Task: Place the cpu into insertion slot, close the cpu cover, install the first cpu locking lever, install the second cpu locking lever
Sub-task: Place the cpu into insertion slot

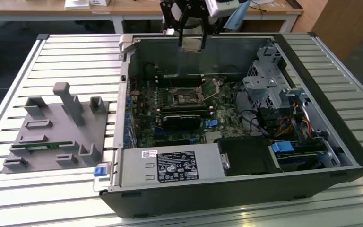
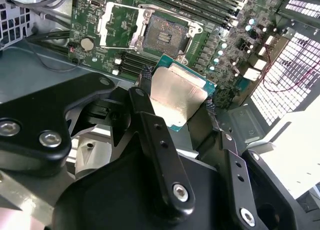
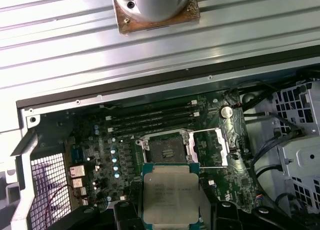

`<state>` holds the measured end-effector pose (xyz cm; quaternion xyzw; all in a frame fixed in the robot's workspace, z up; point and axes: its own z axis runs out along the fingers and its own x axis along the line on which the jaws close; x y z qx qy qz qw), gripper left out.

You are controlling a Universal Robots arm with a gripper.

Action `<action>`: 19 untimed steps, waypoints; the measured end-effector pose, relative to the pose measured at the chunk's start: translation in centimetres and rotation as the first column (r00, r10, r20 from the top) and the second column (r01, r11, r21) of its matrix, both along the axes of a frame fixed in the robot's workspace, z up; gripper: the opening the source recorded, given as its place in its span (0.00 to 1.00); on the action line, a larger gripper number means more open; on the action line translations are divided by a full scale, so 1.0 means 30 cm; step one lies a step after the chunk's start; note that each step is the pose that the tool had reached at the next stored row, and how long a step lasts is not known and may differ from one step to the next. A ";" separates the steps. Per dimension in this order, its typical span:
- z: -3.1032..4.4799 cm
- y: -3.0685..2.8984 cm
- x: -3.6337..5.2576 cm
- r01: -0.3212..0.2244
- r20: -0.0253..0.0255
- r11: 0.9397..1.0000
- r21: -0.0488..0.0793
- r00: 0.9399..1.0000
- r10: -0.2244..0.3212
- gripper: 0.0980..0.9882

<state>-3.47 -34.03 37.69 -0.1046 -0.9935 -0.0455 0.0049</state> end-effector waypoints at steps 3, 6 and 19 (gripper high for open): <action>0.000 0.000 0.000 0.008 0.000 1.000 0.000 1.000 -0.008 0.49; 0.000 0.000 0.000 0.016 0.000 1.000 0.000 1.000 -0.016 0.49; 0.000 0.000 0.000 0.050 0.000 0.999 0.000 0.999 -0.050 0.49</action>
